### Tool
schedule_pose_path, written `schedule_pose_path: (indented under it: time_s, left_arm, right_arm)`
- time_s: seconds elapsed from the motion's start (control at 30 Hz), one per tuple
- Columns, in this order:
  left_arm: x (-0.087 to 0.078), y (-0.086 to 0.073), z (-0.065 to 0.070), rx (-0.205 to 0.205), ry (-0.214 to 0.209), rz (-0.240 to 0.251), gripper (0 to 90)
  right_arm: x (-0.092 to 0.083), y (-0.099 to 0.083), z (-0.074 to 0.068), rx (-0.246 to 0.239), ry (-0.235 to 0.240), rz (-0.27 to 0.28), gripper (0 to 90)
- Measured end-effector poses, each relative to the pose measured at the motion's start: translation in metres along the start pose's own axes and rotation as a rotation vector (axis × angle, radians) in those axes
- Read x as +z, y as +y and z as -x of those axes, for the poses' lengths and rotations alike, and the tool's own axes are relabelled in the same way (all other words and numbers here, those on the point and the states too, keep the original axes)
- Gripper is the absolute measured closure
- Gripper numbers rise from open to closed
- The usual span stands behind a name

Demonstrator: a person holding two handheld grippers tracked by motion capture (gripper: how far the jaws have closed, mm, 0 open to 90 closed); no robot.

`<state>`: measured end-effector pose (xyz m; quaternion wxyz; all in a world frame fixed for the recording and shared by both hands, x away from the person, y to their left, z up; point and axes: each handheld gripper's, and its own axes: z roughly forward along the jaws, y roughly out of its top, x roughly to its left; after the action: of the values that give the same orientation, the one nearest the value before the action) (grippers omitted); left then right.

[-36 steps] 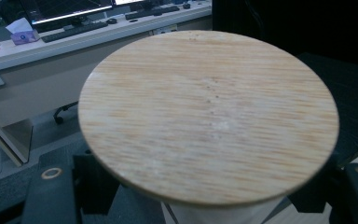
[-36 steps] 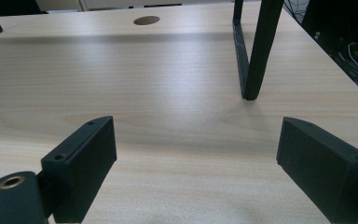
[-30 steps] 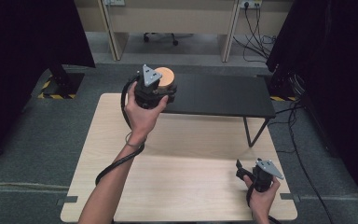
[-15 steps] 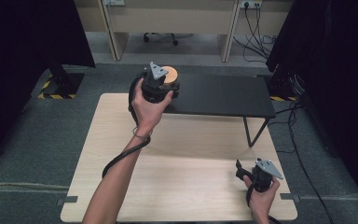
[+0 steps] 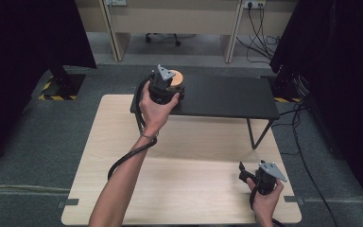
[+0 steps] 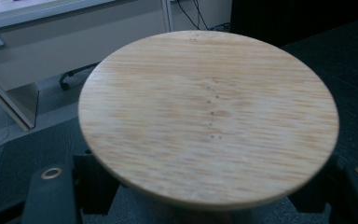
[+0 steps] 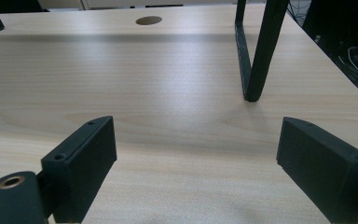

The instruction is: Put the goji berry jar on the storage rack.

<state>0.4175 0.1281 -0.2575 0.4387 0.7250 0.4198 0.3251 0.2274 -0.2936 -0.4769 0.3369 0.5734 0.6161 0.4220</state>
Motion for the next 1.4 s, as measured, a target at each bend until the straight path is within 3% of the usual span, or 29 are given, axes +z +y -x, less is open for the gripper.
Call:
schedule_pose_path:
  time_s: [0.33, 0.57, 1.4]
  left_arm:
    - [0.007, -0.001, -0.004, -0.021, -0.002, -0.015, 25.5]
    - [0.01, -0.005, -0.009, -0.096, -0.015, -0.012, 25.4]
    - [0.011, -0.011, -0.008, -0.1, -0.012, 0.01, 25.4]
  right_arm:
    - [0.0, 0.0, -0.001, -0.003, -0.001, 0.002, 11.9]
    - [-0.001, 0.0, -0.002, -0.009, -0.005, 0.0, 11.9]
    - [-0.001, -0.001, -0.003, -0.013, -0.006, 0.001, 11.9]
